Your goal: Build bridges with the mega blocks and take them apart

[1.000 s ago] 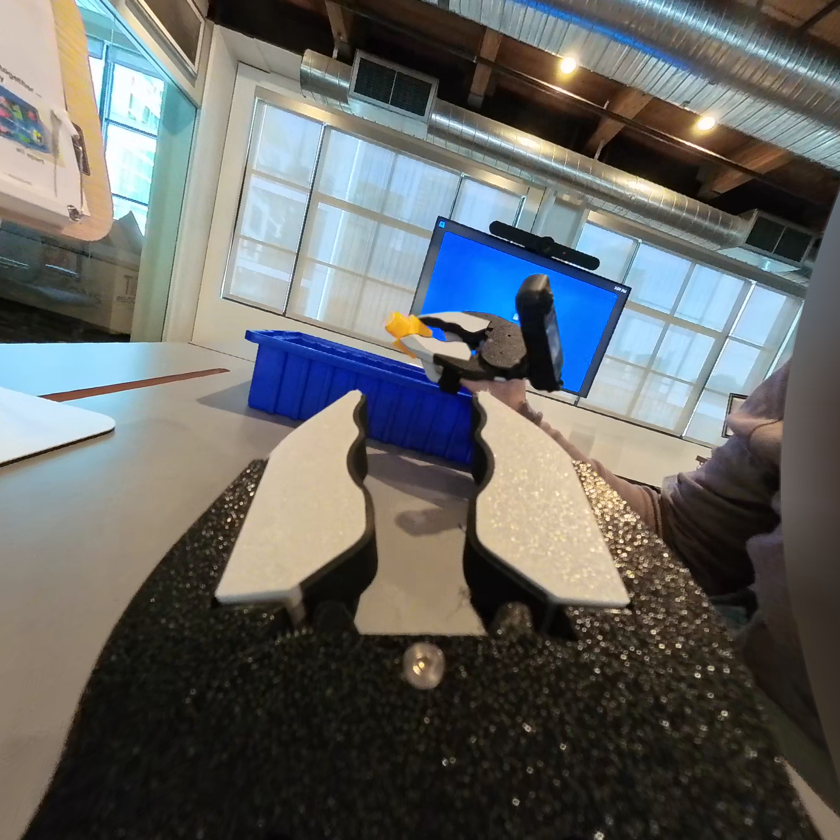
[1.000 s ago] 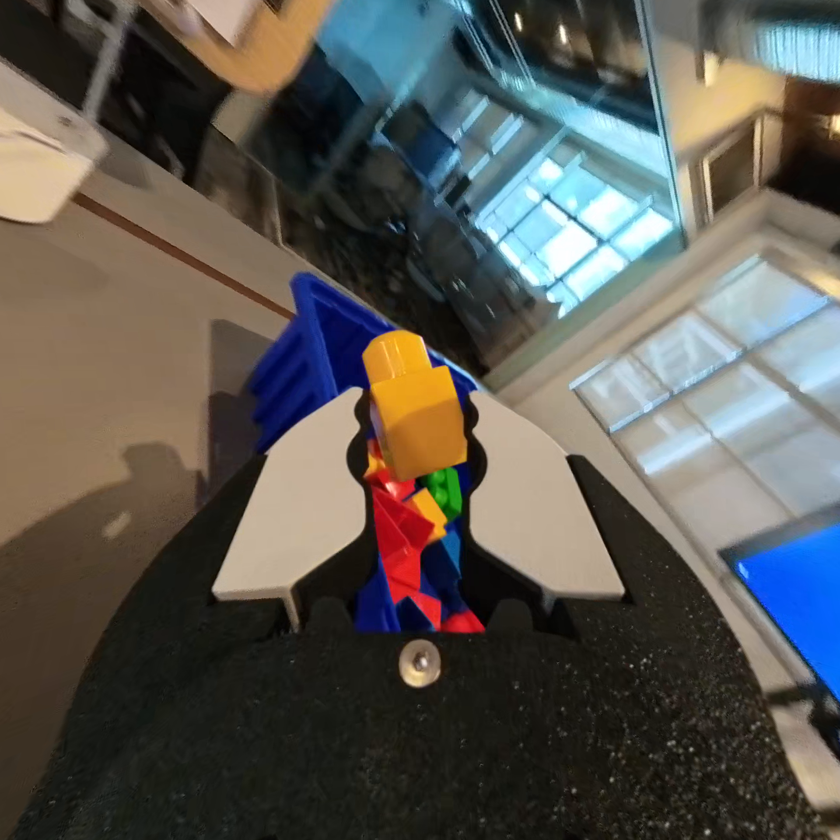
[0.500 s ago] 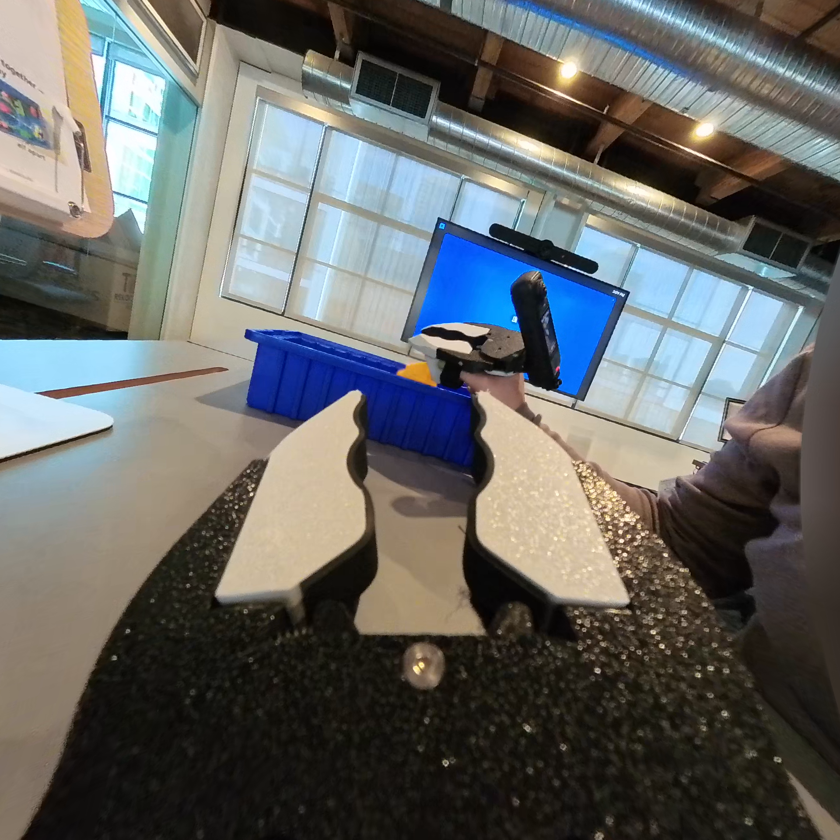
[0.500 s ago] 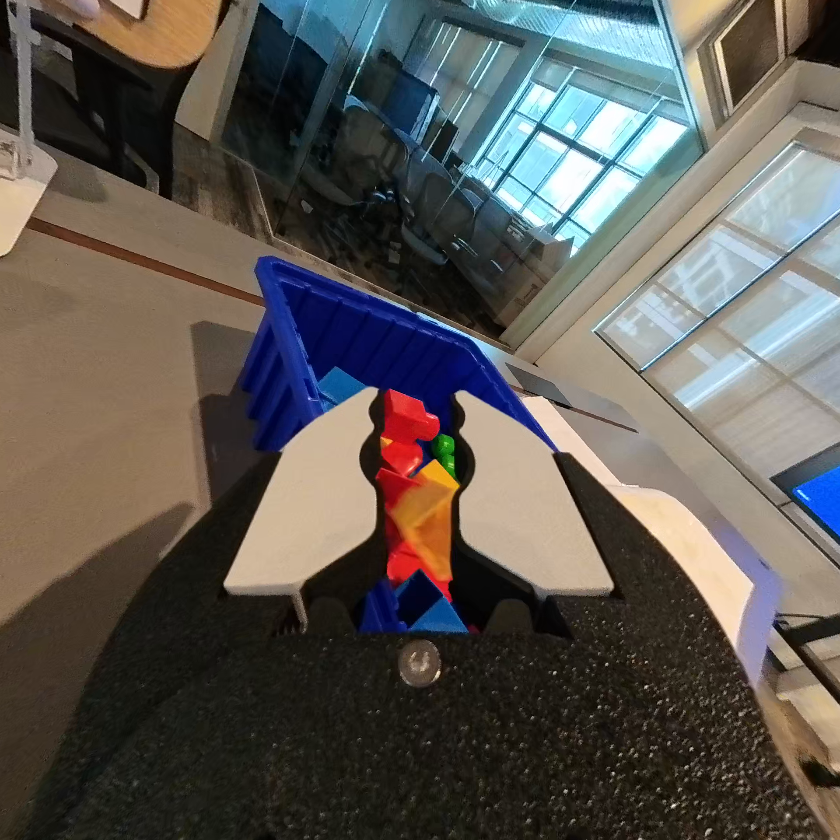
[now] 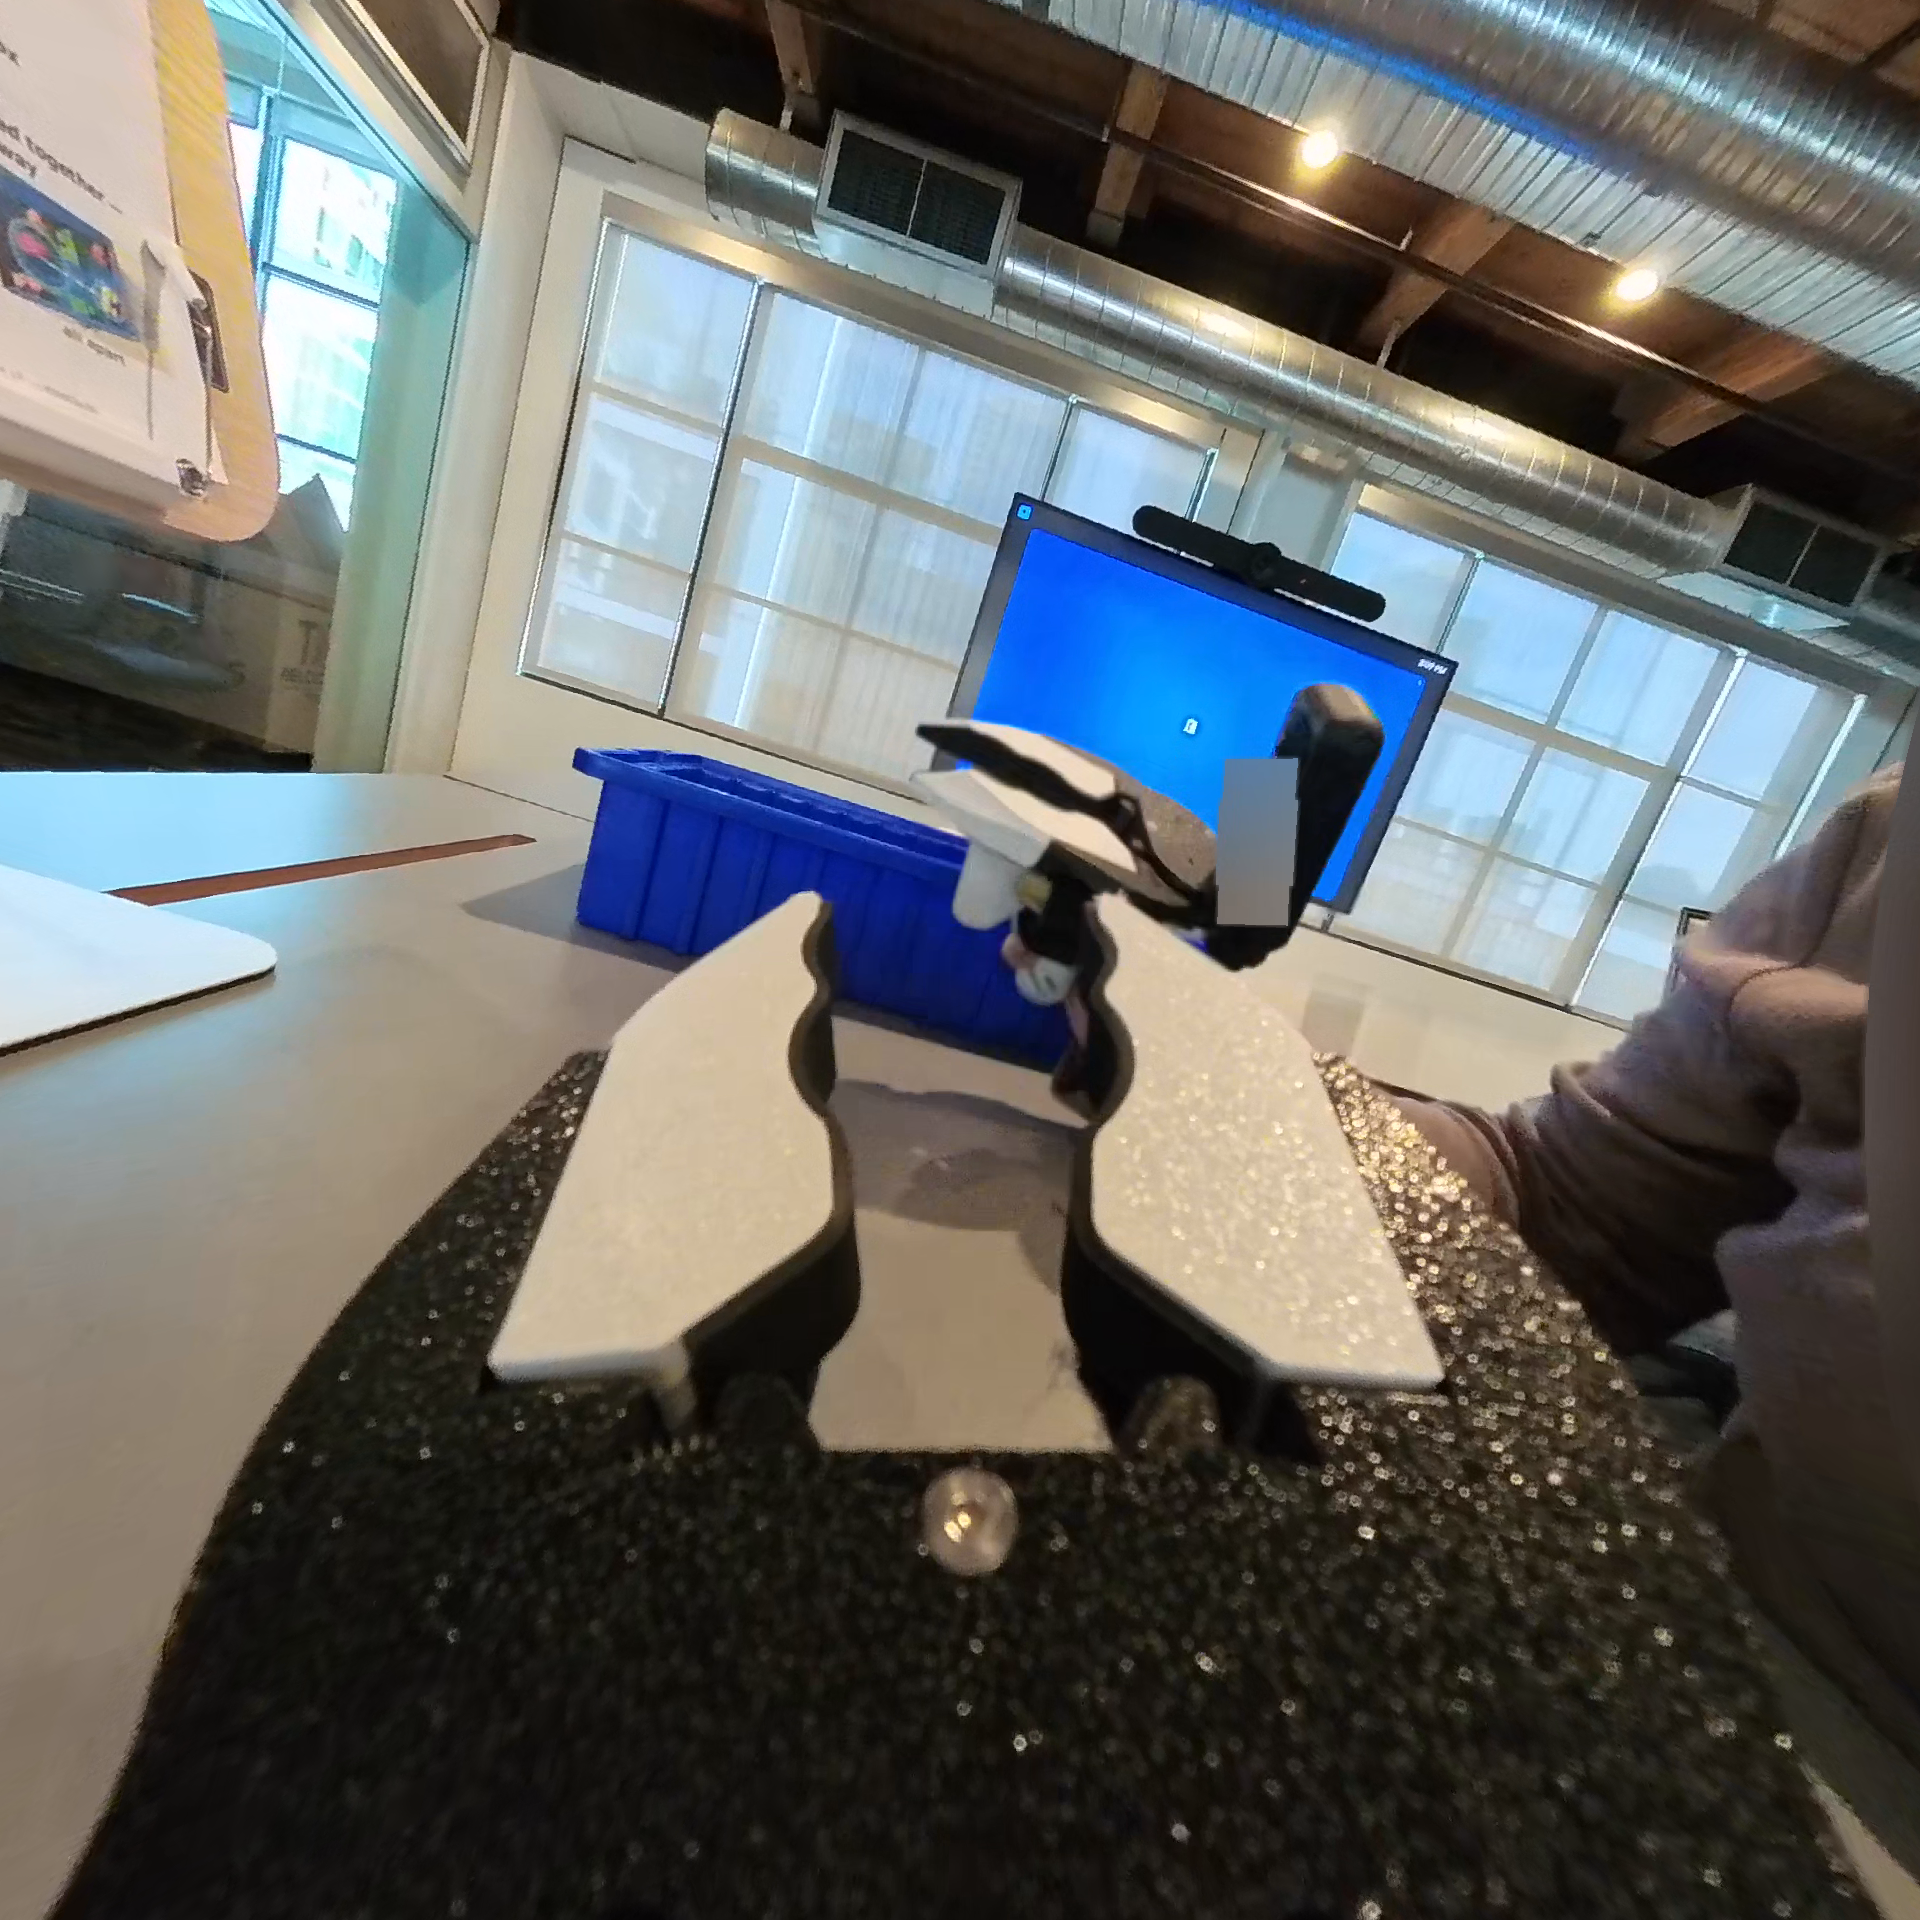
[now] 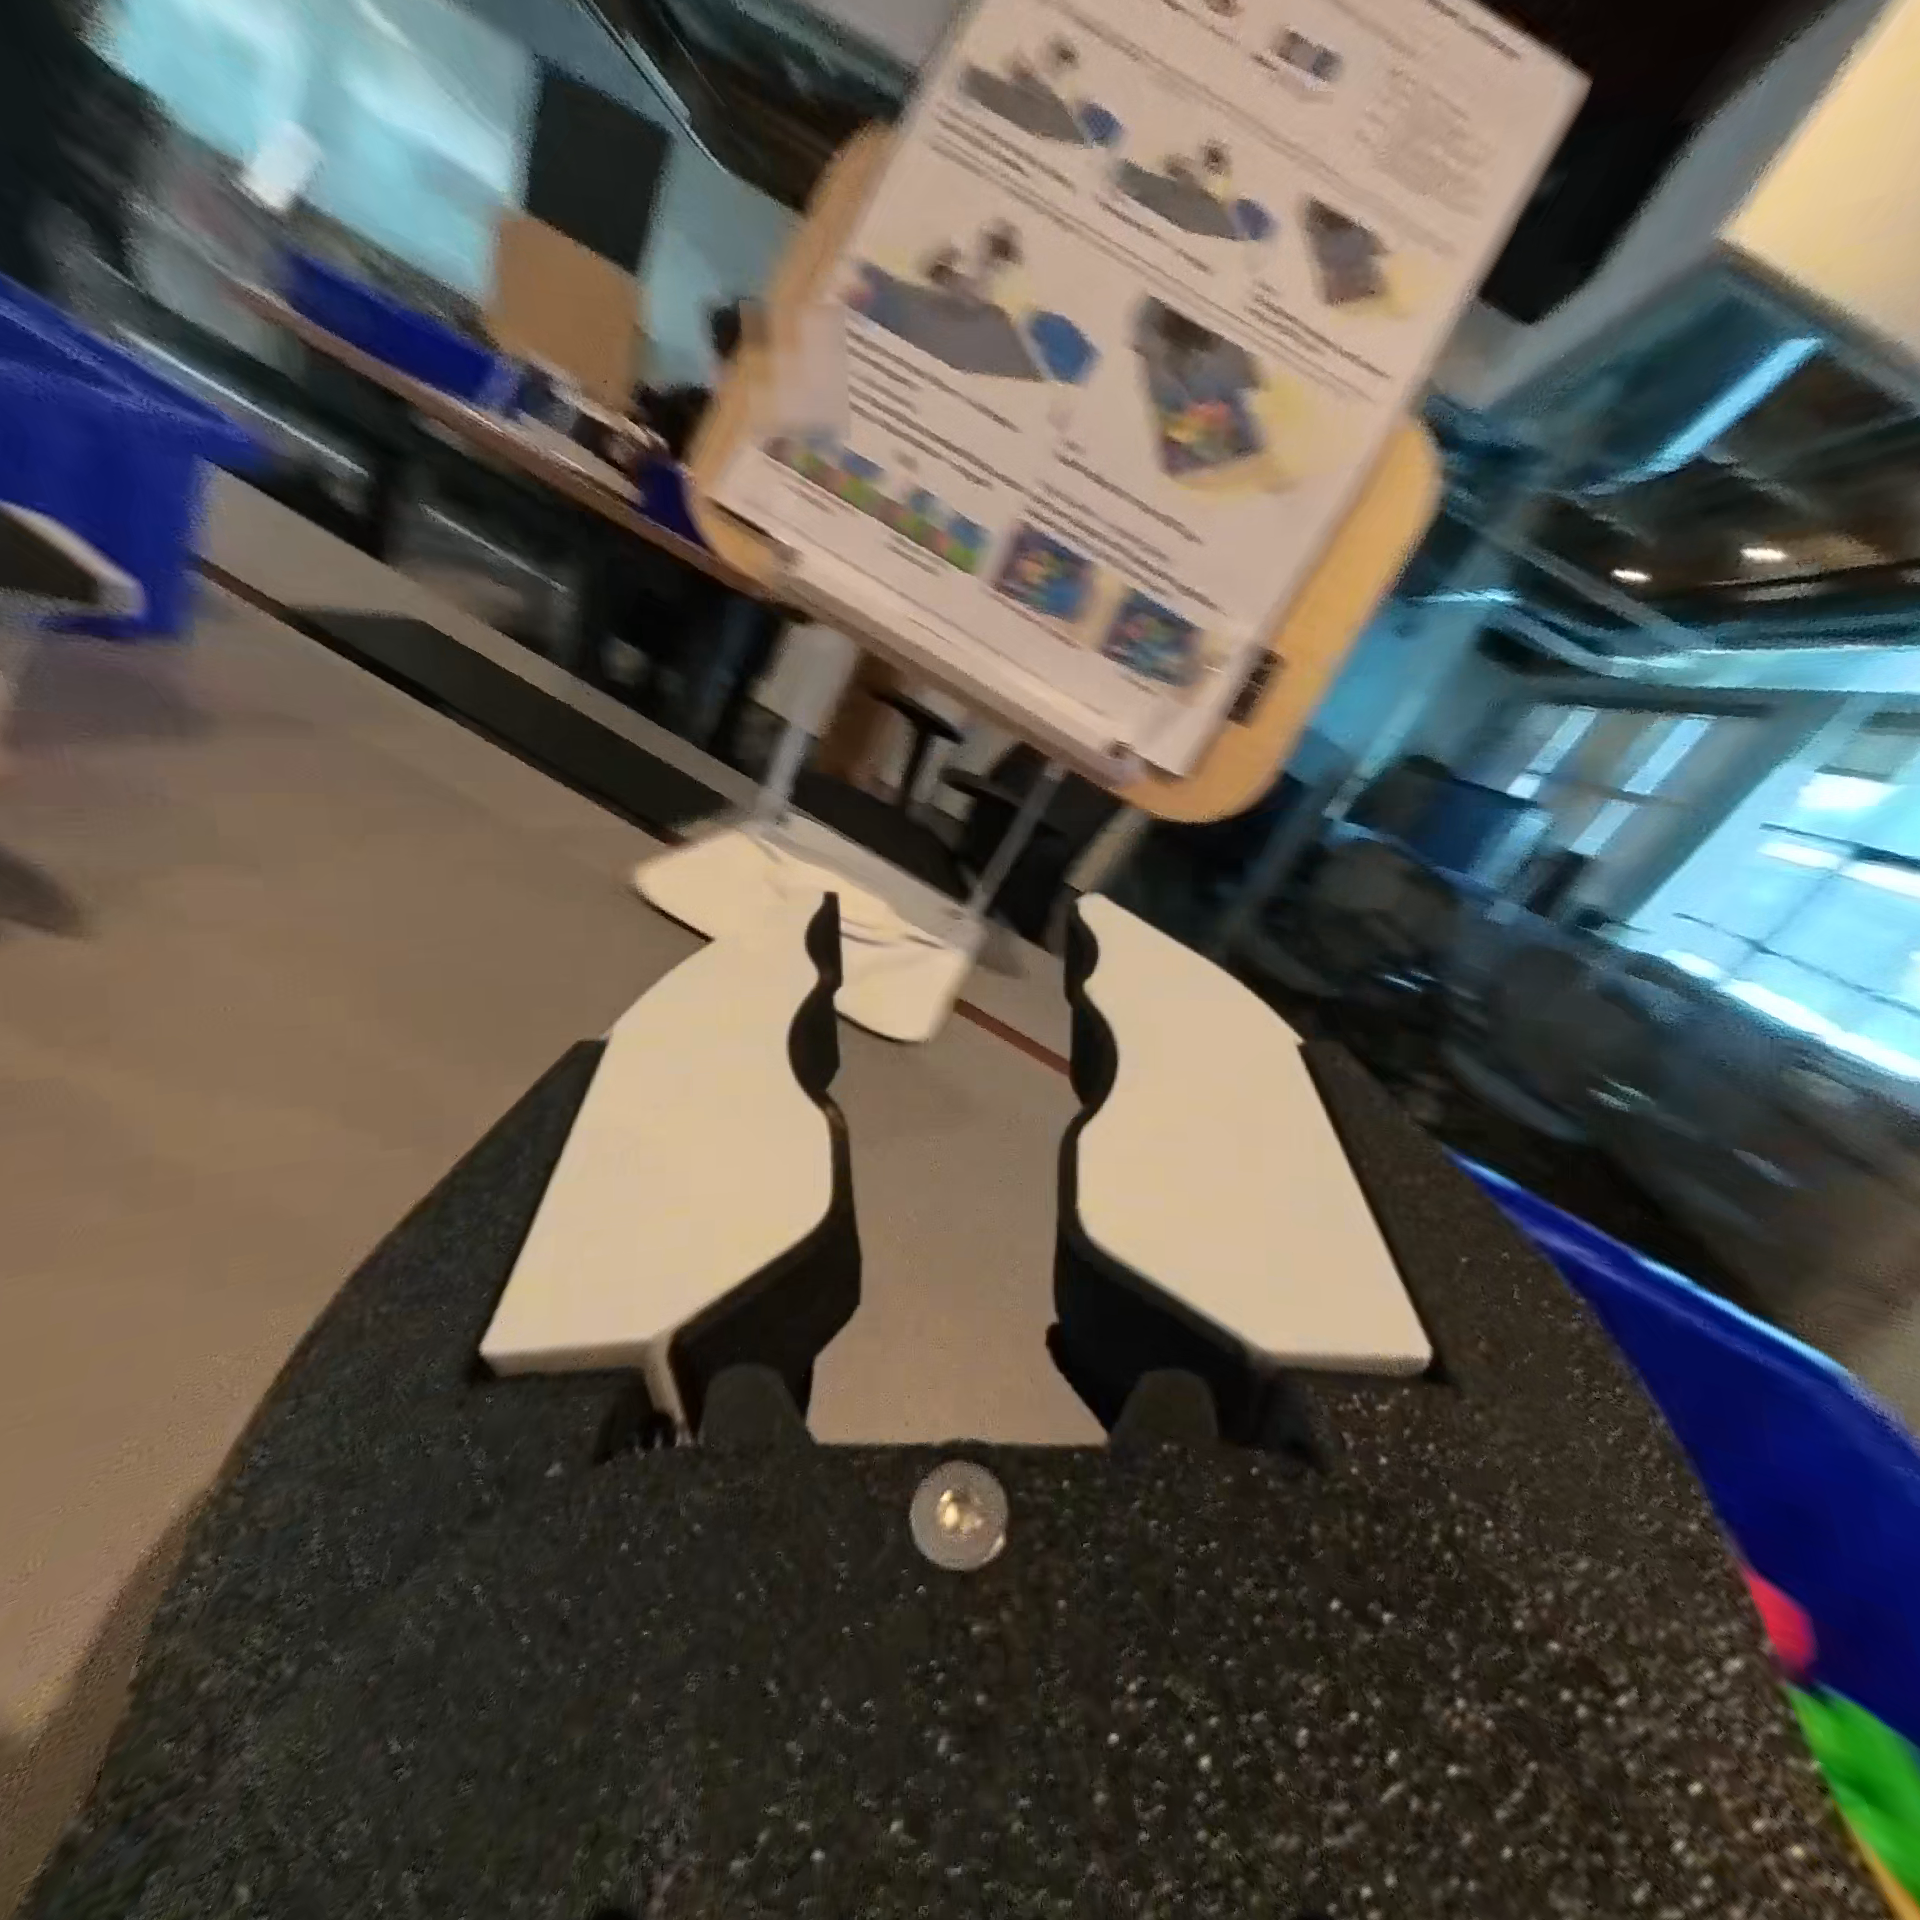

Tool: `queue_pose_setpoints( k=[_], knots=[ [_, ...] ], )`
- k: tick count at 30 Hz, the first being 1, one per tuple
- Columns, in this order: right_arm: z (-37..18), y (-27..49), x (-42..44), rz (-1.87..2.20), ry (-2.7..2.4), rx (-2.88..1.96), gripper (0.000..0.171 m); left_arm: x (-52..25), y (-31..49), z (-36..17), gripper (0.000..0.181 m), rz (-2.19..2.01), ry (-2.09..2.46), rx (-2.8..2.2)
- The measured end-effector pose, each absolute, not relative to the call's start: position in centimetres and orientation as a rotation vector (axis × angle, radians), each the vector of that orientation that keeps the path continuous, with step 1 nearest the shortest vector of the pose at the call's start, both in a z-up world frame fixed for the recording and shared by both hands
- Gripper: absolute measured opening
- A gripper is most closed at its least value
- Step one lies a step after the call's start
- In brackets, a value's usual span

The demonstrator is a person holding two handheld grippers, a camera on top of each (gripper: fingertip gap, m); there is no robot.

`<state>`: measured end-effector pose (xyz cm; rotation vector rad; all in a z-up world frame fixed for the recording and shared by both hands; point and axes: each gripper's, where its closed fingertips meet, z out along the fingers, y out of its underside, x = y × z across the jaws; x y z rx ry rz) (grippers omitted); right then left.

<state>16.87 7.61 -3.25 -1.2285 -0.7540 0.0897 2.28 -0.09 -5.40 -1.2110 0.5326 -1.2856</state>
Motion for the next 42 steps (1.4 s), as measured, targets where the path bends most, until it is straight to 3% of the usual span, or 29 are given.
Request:
queue_pose_setpoints(
  k=[8,23,39,42],
  knots=[
    [-7.2,5.9,10.2,0.283,-0.917,-1.143,0.048,2.2,-0.1,-5.3,0.051,-1.21,0.536,-1.196],
    [-6.3,6.3,11.4,0.461,-0.802,-1.149,0.06,2.2,-1.8,-4.1,0.059,-0.511,0.587,-1.029],
    [-6.2,2.7,11.2,0.417,-0.823,-1.125,0.06,2.8,-4.7,-4.4,0.059,-0.151,0.486,-1.081],
    [-6.4,1.8,11.3,0.435,-0.805,-1.165,0.06,1.5,-5.1,-4.4,0.075,-0.101,0.404,-1.118]
  ],
)
